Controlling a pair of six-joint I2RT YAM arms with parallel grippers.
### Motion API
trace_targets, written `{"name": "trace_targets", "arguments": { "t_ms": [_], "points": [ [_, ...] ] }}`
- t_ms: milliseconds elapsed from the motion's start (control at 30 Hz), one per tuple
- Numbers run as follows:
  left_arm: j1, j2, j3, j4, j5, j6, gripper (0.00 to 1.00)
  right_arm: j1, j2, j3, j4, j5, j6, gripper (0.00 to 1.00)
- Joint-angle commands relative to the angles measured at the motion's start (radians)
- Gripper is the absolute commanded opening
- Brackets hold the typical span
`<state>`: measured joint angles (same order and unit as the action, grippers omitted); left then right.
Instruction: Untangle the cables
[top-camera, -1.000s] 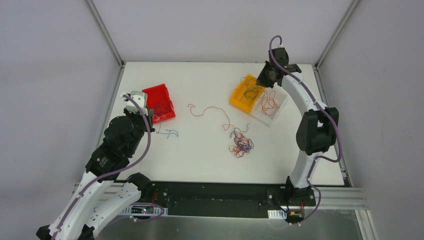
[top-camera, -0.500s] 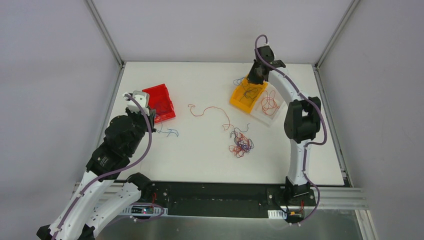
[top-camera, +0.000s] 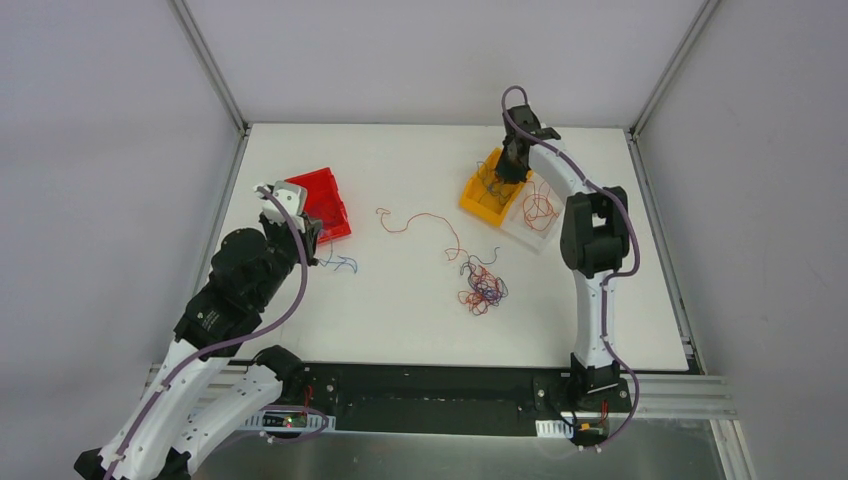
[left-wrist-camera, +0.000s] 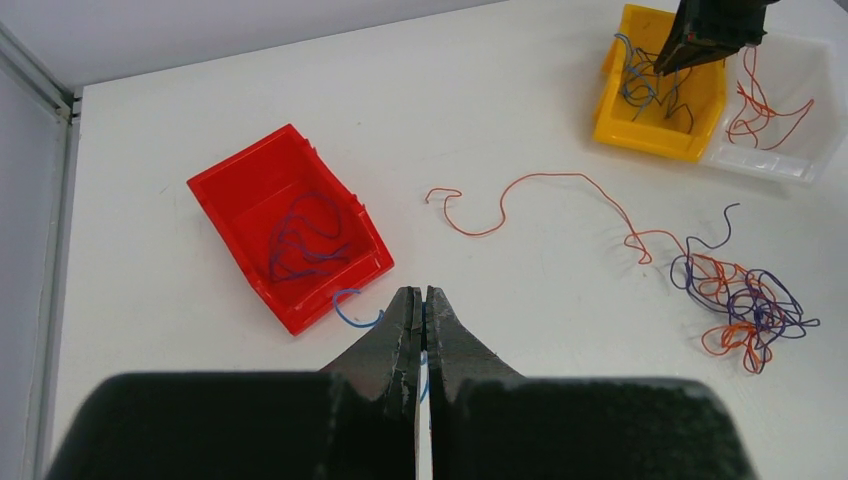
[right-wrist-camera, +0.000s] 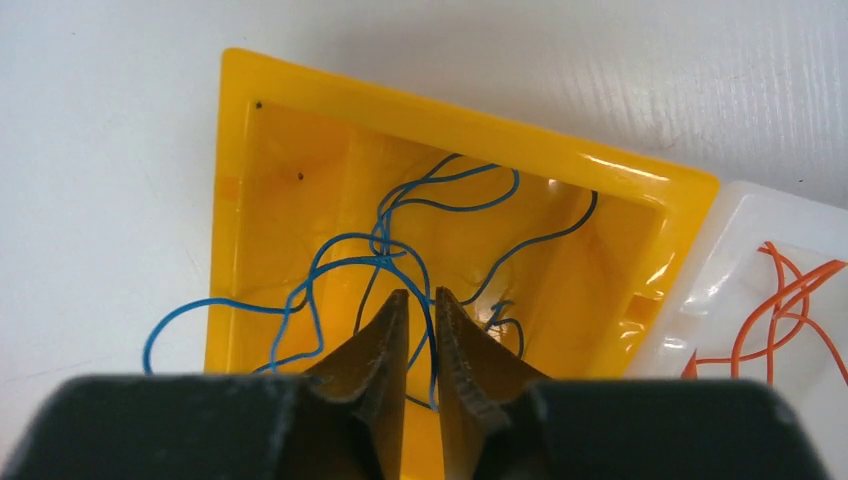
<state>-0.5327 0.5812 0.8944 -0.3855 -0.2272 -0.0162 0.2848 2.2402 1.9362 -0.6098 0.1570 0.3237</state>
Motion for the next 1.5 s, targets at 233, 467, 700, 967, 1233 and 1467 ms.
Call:
{"name": "trace_targets", "arguments": {
  "t_ms": [233, 467, 700, 967, 1233, 1467],
  "points": [
    [0.013, 0.070, 0.010, 0.054, 0.270, -0.003, 0.00, 0.009, -0.264, -0.027, -0.022, -0.001, -0.042, 0.40],
    [0.000, 0.215, 0.098, 0.065, 0.439, -0.122, 0.00, 0.042, -0.540, -0.295, 0.102, -0.036, -0.057, 0.73],
    [-0.009, 0.308, 0.082, 0.048, 0.412, -0.311, 0.00, 0.151, -0.826, -0.725, 0.341, -0.023, -0.051, 0.84],
    [-0.012, 0.405, -0.066, 0.048, 0.203, -0.398, 0.00, 0.206, -1.059, -1.050, 0.549, -0.064, -0.010, 0.84],
    [-0.013, 0.542, -0.094, 0.052, 0.123, -0.388, 0.68, 0.235, -1.050, -1.146, 0.669, -0.087, 0.015, 0.85],
    [-0.013, 0.594, -0.095, -0.005, 0.045, -0.462, 0.99, 0.246, -1.018, -1.179, 0.733, -0.108, 0.028, 0.85]
  ]
}}
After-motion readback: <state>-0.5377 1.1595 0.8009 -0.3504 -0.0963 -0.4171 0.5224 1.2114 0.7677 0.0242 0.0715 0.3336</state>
